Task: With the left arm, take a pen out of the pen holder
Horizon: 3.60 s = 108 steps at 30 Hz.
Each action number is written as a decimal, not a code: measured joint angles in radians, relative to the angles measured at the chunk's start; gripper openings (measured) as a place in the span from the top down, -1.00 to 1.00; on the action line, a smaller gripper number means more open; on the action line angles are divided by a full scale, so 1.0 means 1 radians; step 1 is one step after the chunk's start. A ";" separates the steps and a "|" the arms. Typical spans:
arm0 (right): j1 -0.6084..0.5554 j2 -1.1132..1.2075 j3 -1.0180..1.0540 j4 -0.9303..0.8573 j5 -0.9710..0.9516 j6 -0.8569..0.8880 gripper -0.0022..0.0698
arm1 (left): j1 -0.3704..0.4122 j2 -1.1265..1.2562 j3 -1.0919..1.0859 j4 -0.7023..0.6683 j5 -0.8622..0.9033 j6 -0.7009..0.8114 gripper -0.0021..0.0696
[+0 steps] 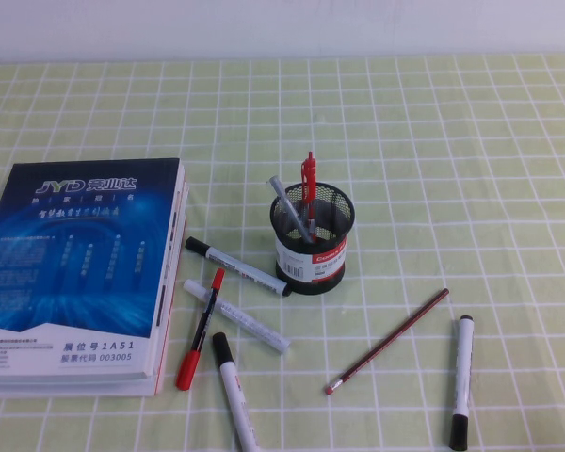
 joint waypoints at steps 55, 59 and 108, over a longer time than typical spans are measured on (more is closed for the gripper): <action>0.000 0.000 0.000 0.000 0.000 0.000 0.98 | 0.000 0.841 -0.159 0.592 -0.893 -0.609 0.95; 0.000 0.000 0.000 0.000 0.000 0.000 0.98 | 0.000 0.984 -0.213 0.755 -1.014 -0.630 0.95; 0.000 0.000 0.000 0.000 0.000 0.000 0.98 | -0.358 1.740 -0.858 0.765 -0.686 -0.713 0.23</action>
